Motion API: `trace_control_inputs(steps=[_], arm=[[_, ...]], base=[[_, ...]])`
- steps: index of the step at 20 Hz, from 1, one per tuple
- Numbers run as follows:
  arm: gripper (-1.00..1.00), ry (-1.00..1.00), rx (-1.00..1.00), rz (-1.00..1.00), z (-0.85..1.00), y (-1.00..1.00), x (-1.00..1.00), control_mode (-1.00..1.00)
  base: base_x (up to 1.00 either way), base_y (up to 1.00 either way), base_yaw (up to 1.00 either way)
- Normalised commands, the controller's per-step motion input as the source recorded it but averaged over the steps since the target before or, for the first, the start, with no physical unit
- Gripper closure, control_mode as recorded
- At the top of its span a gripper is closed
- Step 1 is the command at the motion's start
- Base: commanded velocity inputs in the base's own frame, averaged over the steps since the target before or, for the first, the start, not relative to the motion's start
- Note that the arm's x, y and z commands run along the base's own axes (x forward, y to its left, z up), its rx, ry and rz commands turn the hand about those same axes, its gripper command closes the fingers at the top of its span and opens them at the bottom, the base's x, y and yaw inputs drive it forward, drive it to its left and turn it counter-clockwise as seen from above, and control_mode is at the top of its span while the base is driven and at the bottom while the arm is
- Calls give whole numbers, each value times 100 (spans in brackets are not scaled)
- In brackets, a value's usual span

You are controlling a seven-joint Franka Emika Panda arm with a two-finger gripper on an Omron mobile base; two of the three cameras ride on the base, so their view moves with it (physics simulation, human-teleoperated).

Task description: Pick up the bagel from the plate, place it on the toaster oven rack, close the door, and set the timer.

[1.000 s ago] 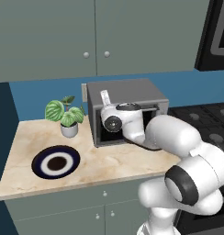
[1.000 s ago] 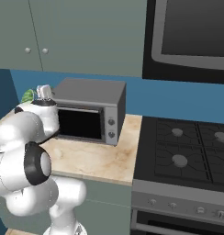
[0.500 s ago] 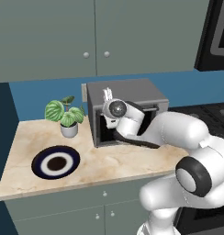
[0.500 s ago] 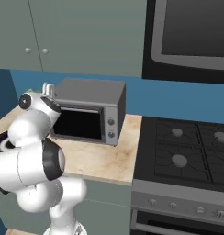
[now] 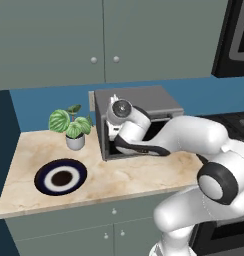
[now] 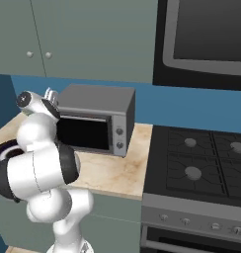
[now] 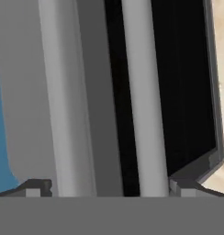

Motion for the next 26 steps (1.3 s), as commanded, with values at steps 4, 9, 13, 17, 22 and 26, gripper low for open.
trace_control_inputs(steps=[4,9,13,17,22,26], arm=[[-100,12,-7,4,0,100,0,-100],[-100,11,-5,2,12,91,-1,-100],[-100,16,-1,0,31,71,-23,-100],[-100,11,0,0,45,65,-26,-100],[-100,-8,-4,0,39,10,-93,-100],[-100,-7,-9,-1,5,-25,-100,-100]], base=[[0,0,0],[0,0,0],[0,0,0],[0,0,0],[0,0,0],[0,0,0]])
